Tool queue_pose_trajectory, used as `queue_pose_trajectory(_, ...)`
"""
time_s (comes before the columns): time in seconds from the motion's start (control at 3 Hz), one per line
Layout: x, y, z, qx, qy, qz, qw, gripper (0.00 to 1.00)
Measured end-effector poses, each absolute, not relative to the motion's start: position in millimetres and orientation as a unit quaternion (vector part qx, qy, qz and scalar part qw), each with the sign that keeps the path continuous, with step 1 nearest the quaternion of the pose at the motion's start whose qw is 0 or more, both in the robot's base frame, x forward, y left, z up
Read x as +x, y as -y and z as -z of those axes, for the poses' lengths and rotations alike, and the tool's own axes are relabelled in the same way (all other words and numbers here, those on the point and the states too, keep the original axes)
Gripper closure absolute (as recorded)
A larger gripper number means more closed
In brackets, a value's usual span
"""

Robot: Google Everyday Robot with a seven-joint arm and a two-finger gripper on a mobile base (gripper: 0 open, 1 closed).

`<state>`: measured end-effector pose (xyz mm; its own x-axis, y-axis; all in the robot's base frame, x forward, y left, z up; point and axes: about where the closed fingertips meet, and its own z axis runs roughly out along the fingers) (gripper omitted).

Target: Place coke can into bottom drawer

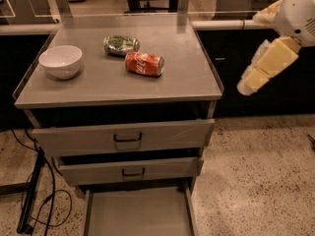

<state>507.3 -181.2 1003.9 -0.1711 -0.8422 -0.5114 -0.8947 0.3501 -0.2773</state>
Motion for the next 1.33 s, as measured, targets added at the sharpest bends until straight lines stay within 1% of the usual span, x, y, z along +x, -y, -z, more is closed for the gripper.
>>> queue_pose_trajectory(0.33, 516, 163, -1009, -0.527, -0.77, -0.103, 0.346, 0.0)
queue_pose_trajectory(0.67, 517, 156, -1013, -0.52, -0.768, -0.117, 0.355, 0.0)
queue_pose_trajectory(1.0, 517, 156, -1013, -0.52, -0.768, -0.117, 0.355, 0.0)
queue_pose_trajectory(1.33, 545, 148, -1012, -0.52, -0.768, -0.085, 0.365, 0.0)
